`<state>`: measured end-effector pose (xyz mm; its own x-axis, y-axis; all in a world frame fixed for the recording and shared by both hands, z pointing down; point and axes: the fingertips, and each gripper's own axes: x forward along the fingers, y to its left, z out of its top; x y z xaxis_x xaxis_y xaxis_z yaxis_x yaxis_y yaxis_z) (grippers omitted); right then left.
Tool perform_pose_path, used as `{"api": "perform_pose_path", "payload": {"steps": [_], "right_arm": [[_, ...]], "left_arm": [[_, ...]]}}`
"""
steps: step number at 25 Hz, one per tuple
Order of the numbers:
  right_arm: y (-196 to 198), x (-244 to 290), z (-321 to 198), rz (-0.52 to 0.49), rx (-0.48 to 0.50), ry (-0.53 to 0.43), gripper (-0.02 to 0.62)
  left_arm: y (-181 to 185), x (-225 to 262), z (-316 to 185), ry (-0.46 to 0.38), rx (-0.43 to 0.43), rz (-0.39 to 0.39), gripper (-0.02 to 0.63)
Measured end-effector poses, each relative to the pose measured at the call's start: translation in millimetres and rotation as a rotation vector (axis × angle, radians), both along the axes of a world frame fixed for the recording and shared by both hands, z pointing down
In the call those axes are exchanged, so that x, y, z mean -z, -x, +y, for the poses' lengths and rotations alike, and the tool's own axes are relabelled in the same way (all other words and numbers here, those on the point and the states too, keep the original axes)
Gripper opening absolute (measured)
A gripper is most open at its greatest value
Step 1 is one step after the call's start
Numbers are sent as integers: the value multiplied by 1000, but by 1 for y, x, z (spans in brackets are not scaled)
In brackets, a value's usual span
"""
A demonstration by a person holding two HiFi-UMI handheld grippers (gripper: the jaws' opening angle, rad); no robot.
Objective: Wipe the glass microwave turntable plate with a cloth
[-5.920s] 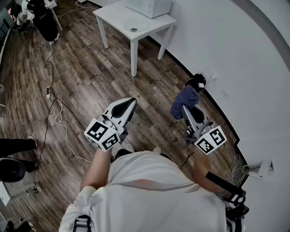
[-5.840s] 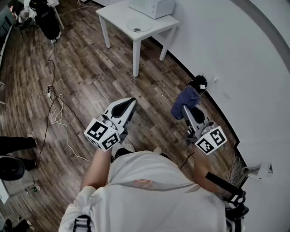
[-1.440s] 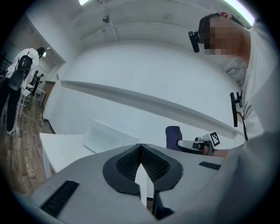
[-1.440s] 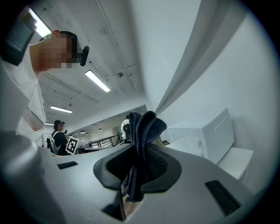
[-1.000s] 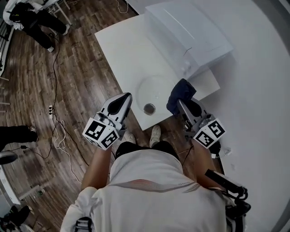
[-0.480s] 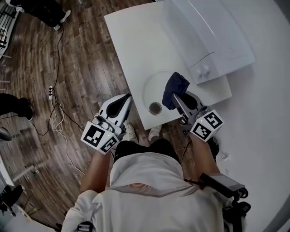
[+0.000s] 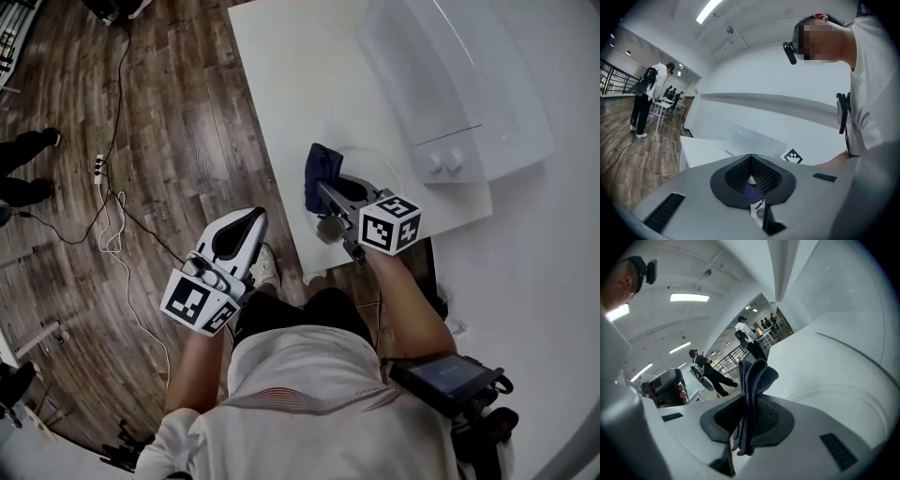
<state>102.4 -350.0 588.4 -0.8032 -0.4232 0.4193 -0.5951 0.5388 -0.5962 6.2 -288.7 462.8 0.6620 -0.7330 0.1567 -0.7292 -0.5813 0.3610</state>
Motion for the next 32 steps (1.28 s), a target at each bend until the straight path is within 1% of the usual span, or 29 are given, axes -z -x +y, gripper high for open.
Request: {"api": "perform_pose_path", "payload": {"steps": [5,9,12,18,25,28,32], "right_arm": [[14,-31,-4,76,33,91,60],[15,-45,-8,121,26,144,60],[6,-57,-13,147,6,179,60],[-32,-64,-19,186,-68,218,60],[-100,-72,-17,256,-143,256,60],[-130,-75,-15,312,-166,258,60],[-159,-75,-12,409,-180,239,60]], "left_arm": [[9,-9,2,33,20,15,11],[11,-13,1,49,17,33,11],[6,-19,0,59,7,44,11],[1,-19,-4,61,-21,62,11],[-15,-26,-11,78,-55,75,11],[-25,-28,-13,83,-73,77,11],[-31,-29,-15,84,-85,71,11]]}}
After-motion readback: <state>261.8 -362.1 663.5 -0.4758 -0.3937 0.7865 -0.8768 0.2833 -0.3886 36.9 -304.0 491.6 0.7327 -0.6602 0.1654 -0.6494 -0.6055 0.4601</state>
